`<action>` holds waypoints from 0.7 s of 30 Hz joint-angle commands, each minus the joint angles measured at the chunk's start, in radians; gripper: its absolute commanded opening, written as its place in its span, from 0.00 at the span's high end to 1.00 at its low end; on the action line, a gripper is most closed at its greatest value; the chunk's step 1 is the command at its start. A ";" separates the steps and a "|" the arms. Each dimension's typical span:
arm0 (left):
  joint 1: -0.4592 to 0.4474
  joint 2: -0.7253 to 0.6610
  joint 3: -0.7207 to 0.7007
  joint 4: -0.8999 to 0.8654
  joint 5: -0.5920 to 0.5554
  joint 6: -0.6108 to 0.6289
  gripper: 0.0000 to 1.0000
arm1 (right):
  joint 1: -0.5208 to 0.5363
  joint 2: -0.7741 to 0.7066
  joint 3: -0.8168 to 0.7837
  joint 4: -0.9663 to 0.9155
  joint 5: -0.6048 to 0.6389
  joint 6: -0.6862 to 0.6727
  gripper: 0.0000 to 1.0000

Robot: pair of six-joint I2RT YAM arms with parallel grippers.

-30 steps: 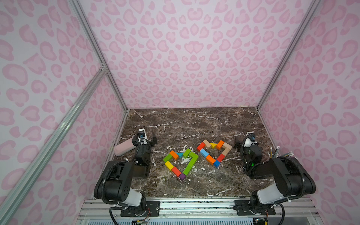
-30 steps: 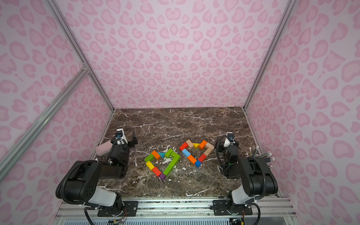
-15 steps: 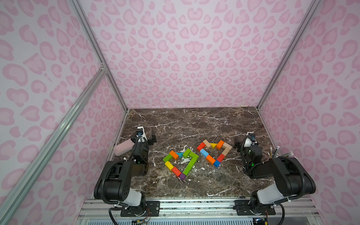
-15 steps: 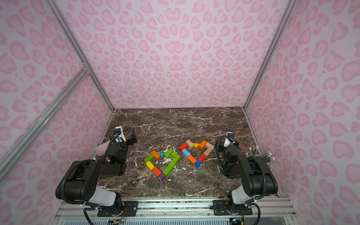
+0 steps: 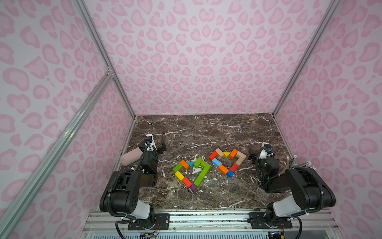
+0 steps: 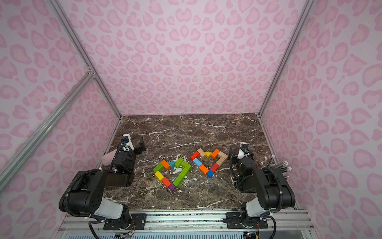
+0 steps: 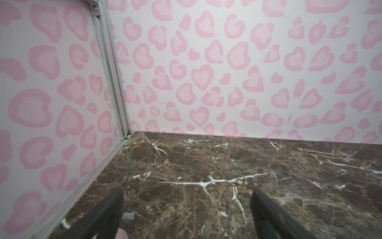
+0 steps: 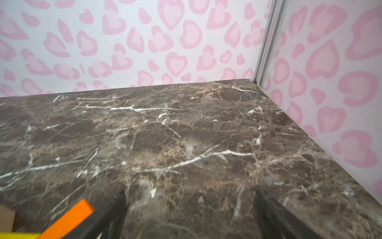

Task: Assemble a heart with building blocks
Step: Reset both arms

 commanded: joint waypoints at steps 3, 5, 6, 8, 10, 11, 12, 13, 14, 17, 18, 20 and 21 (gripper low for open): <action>0.001 -0.001 0.005 0.013 0.009 0.004 0.02 | -0.001 0.019 0.130 -0.094 -0.002 -0.004 0.02; 0.000 -0.001 0.004 0.013 0.010 0.004 0.03 | -0.005 0.013 0.061 0.039 0.007 0.002 0.02; 0.001 -0.002 0.005 0.013 0.010 0.004 0.02 | -0.006 -0.005 0.034 0.057 0.015 0.009 0.02; 0.001 -0.001 0.005 0.012 0.011 0.004 0.02 | -0.011 0.011 0.041 0.073 0.012 0.011 0.02; 0.000 -0.001 0.004 0.012 0.011 0.004 0.02 | -0.008 0.018 0.130 -0.093 -0.010 0.001 0.01; 0.001 0.000 0.005 0.014 0.010 0.005 0.02 | -0.008 0.025 0.111 -0.048 -0.012 -0.001 0.02; 0.001 -0.002 0.004 0.013 0.011 0.004 0.03 | -0.006 0.033 0.103 -0.013 -0.011 0.001 0.01; 0.001 0.000 0.004 0.013 0.010 0.004 0.03 | -0.008 0.029 0.108 -0.027 -0.012 0.000 0.01; 0.000 -0.001 0.004 0.013 0.011 0.004 0.02 | -0.007 0.017 0.120 -0.075 -0.013 0.000 0.01; 0.001 -0.001 0.004 0.011 0.011 0.003 0.03 | -0.008 0.021 0.116 -0.061 -0.014 -0.002 0.01; 0.001 -0.002 0.005 0.012 0.010 0.004 0.03 | -0.008 0.018 0.116 -0.068 -0.014 -0.001 0.02; 0.001 -0.001 0.005 0.013 0.011 0.004 0.03 | -0.008 0.019 0.116 -0.063 -0.013 -0.001 0.01; 0.000 -0.001 0.004 0.013 0.011 0.004 0.02 | -0.009 0.019 0.117 -0.066 -0.013 0.000 0.02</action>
